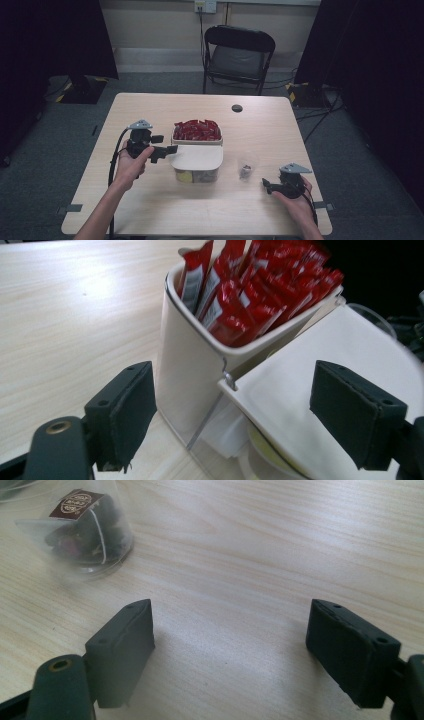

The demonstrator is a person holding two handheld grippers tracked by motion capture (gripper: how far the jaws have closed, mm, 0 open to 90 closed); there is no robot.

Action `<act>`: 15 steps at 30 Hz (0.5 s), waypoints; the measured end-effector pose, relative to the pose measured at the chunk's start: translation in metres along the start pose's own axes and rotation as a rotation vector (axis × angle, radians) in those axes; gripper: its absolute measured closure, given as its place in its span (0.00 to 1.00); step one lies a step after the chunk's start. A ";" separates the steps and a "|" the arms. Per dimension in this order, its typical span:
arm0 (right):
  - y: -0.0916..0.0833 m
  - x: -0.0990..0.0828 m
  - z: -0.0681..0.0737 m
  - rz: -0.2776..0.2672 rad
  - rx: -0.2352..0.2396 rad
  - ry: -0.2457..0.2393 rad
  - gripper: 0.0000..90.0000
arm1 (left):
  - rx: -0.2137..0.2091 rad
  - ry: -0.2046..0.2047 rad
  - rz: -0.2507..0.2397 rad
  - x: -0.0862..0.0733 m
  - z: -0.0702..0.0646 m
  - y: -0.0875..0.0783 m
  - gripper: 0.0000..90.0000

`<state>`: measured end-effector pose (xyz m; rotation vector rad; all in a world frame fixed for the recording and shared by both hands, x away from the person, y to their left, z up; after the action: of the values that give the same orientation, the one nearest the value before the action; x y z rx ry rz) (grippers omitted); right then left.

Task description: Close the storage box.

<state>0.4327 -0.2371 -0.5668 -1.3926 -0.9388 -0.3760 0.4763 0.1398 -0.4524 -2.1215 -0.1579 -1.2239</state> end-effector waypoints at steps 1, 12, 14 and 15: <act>0.000 0.000 0.000 0.000 0.000 -0.001 0.21 | -0.002 -0.003 0.001 -0.001 -0.001 0.000 0.20; 0.000 0.000 0.000 0.001 0.001 0.000 0.21 | -0.025 -0.026 0.041 -0.018 -0.003 0.004 0.20; 0.000 0.000 0.000 0.000 0.000 0.000 0.21 | -0.029 -0.020 0.040 -0.019 -0.004 0.003 0.20; 0.000 0.000 0.000 0.000 0.000 0.000 0.21 | -0.019 -0.015 0.044 -0.019 -0.004 0.002 0.20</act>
<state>0.4326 -0.2371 -0.5668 -1.3927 -0.9386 -0.3760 0.4636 0.1401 -0.4675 -2.1396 -0.1059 -1.1889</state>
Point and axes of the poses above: each handheld gripper's, and its own axes: y roughly forward along the jaws, x roughly out of its top, z roughly to its left, the point moved 10 cm from there along y, roughly forward along the jaws, and after that the axes turned 7 degrees about -x, right-handed, at the moved point
